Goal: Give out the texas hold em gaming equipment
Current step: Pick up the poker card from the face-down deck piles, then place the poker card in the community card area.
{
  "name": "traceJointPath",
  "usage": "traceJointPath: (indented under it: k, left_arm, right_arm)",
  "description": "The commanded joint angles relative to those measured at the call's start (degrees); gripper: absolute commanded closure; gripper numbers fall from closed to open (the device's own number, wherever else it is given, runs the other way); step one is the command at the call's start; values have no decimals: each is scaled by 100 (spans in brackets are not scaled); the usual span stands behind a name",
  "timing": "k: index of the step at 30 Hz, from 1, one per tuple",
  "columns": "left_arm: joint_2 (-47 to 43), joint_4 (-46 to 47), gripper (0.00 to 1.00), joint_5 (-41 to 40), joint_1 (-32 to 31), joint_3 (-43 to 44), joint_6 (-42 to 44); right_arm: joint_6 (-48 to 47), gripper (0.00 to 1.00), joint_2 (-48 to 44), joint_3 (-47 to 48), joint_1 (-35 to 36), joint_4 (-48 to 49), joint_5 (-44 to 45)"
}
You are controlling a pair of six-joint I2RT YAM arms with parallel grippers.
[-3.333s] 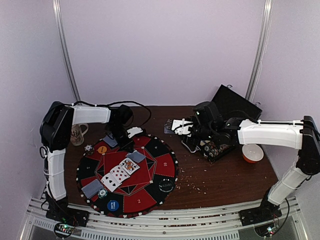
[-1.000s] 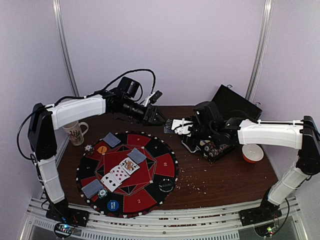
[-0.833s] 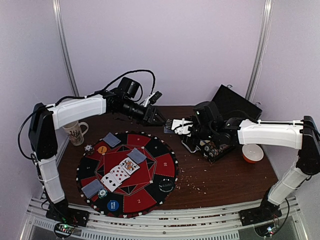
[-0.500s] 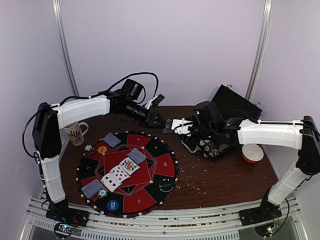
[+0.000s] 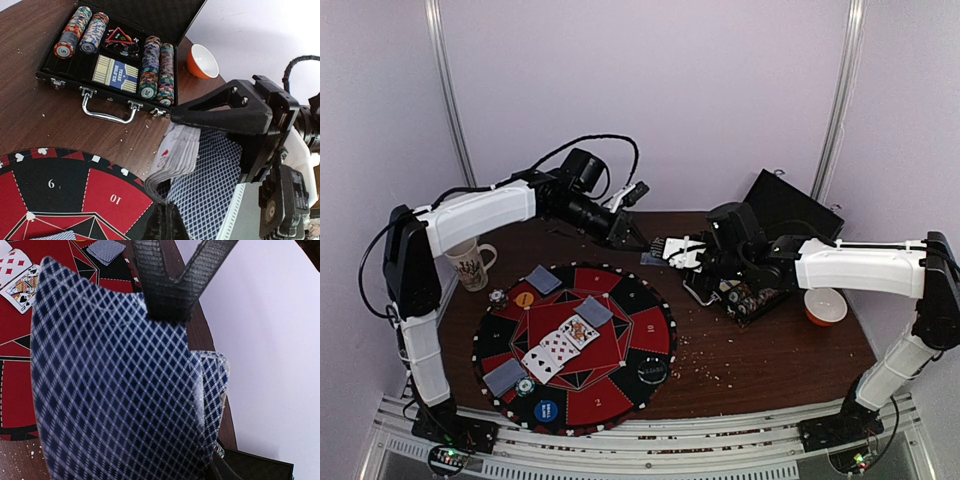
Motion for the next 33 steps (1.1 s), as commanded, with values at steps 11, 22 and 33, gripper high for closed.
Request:
traceJointPath:
  k: [11,22,33]
  left_arm:
    - [-1067,-576,100,-145,330,130,1252]
    - [-1306,-664,100,-880,1561,-453,2068]
    - [444,-702,100,-1074,1314,-393,3809]
  right_arm:
    - [109,57,2,19,-72,157,194]
    - [109,57,-10,-37,-97,143,179]
    - [109,57,-104,-159,-100,113,196]
